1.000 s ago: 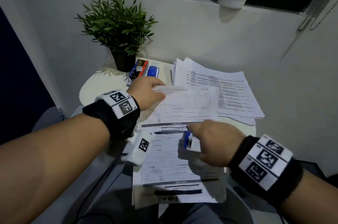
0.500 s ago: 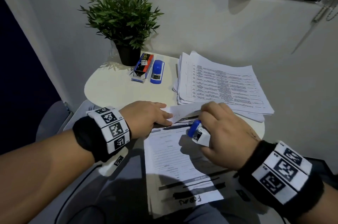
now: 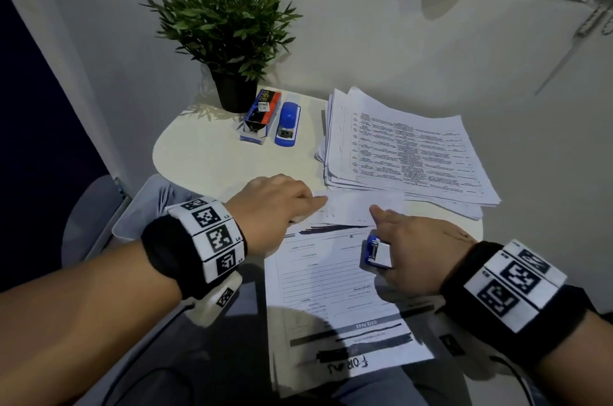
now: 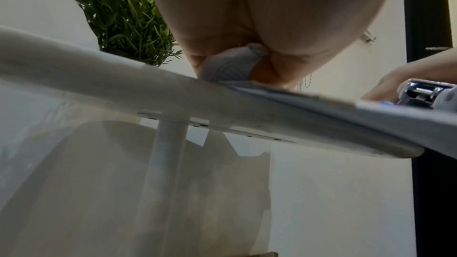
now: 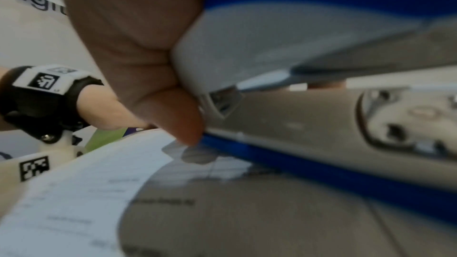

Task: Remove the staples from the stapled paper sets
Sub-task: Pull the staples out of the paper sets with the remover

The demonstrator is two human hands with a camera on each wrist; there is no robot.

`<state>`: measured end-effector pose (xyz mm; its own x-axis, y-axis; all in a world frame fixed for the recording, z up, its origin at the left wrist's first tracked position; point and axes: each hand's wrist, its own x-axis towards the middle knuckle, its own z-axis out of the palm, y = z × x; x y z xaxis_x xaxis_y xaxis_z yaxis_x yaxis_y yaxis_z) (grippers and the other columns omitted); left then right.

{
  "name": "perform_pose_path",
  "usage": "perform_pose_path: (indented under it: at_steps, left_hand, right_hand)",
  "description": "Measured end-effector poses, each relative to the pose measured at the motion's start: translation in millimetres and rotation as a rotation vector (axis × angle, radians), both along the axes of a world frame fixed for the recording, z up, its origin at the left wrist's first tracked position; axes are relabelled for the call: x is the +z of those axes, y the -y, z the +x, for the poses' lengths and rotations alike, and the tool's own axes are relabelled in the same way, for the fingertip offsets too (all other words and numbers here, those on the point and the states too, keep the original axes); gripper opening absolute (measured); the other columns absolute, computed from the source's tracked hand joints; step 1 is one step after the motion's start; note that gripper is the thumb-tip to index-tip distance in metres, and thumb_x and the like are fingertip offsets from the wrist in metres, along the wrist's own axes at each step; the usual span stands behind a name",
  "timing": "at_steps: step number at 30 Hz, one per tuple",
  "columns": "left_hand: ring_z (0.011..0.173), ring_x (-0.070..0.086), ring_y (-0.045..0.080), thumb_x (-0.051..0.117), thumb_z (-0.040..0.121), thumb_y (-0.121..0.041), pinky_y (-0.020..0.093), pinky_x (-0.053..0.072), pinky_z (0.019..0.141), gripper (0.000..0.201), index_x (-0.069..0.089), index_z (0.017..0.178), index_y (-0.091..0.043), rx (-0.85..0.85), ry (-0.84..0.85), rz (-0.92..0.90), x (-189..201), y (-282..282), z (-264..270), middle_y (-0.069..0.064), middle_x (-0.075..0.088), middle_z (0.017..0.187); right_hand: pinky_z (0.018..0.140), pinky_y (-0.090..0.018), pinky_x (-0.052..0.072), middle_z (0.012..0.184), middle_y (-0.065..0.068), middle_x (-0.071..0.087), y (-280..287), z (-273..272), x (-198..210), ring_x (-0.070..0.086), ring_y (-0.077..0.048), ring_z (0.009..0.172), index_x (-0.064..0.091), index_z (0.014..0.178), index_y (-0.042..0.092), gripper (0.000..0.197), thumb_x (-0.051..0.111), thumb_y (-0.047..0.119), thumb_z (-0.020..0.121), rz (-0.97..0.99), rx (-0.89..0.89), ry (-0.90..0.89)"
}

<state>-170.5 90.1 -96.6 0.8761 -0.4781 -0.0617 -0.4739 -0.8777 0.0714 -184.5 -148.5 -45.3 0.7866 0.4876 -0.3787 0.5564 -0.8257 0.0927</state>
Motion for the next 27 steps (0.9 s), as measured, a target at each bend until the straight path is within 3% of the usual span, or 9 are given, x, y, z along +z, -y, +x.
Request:
perform_pose_path:
  at_steps: [6,10,13,16,20,22,23,24,27]
  left_hand:
    - [0.125,0.026,0.008,0.053,0.086,-0.008,0.034,0.010,0.103,0.074,0.026,0.138,-0.053,-0.002,0.048,0.053,4,4,-2,-0.021,0.034,0.128]
    - [0.129,0.032,0.003,0.042,0.091,-0.021,0.036,0.003,0.107,0.047,0.049,0.126,-0.051,-0.024,0.067,-0.084,6,-7,-6,-0.023,0.044,0.132]
    - [0.114,0.051,0.000,0.034,0.080,-0.031,0.044,0.021,0.104,0.044,0.072,0.101,-0.037,-0.032,0.141,-0.278,5,-22,-10,-0.018,0.064,0.117]
    - [0.097,0.050,0.000,0.050,0.075,-0.030,0.040,0.040,0.090,0.030,0.076,0.088,-0.030,-0.006,0.236,-0.416,-3,-35,-7,-0.012,0.069,0.107]
    - [0.093,0.053,-0.008,0.073,0.071,-0.002,0.026,0.045,0.089,0.034,0.075,0.093,-0.029,0.219,0.178,-0.694,-12,-36,-8,-0.025,0.062,0.101]
    - [0.090,0.054,-0.013,0.071,0.073,0.005,0.012,0.043,0.087,0.042,0.071,0.094,-0.032,0.300,0.172,-0.842,-13,-31,-10,-0.034,0.059,0.091]
    - [0.088,0.055,-0.011,0.071,0.075,0.003,0.006,0.041,0.084,0.037,0.072,0.093,-0.029,0.332,0.184,-0.907,-10,-28,-10,-0.031,0.060,0.091]
    - [0.085,0.055,-0.008,0.071,0.077,0.000,0.005,0.041,0.081,0.029,0.074,0.093,-0.025,0.360,0.212,-0.949,-5,-24,-10,-0.025,0.061,0.089]
    - [0.075,0.055,-0.001,0.072,0.080,-0.012,0.010,0.042,0.073,0.016,0.074,0.093,-0.019,0.415,0.266,-0.965,19,-9,-10,-0.010,0.060,0.082]
  right_hand:
    - [0.104,-0.031,0.036,0.160,0.009,-0.001,-3,-2,-3,0.015,-0.006,0.145,0.041,0.137,0.029,0.062,0.051,0.059,0.085,-0.011,-0.012,-0.001]
    - [0.106,-0.031,0.035,0.160,0.009,-0.002,-2,-2,-4,0.014,-0.006,0.145,0.040,0.138,0.030,0.063,0.056,0.055,0.082,0.011,-0.030,-0.013]
    - [0.106,-0.031,0.036,0.160,0.008,-0.002,-3,-1,-3,0.015,-0.007,0.145,0.041,0.137,0.028,0.062,0.058,0.050,0.081,0.018,-0.033,-0.024]
    - [0.106,-0.031,0.037,0.160,0.008,0.000,-1,0,-6,0.018,-0.008,0.144,0.044,0.134,0.028,0.059,0.058,0.051,0.081,0.029,-0.016,-0.002]
    - [0.107,-0.027,0.035,0.158,0.014,0.002,6,2,-9,0.019,-0.005,0.143,0.039,0.139,0.027,0.065,0.059,0.049,0.082,0.060,0.002,-0.028]
    - [0.090,-0.016,0.044,0.137,0.027,0.044,15,8,-1,0.048,0.011,0.116,0.036,0.143,0.026,0.071,0.063,0.043,0.080,0.174,-0.083,-0.076]
    - [0.072,-0.009,0.045,0.096,0.031,0.065,18,10,6,0.056,0.017,0.083,0.043,0.138,0.025,0.064,0.064,0.041,0.079,0.283,-0.141,-0.094]
    - [0.057,-0.012,0.042,0.062,0.027,0.063,21,13,13,0.057,0.011,0.061,0.056,0.121,0.024,0.047,0.063,0.042,0.078,0.433,-0.180,-0.066]
    - [0.053,-0.027,0.045,0.067,0.013,0.067,24,21,45,0.060,-0.010,0.054,0.061,0.083,0.017,0.031,0.061,0.045,0.069,1.041,-0.282,0.169]
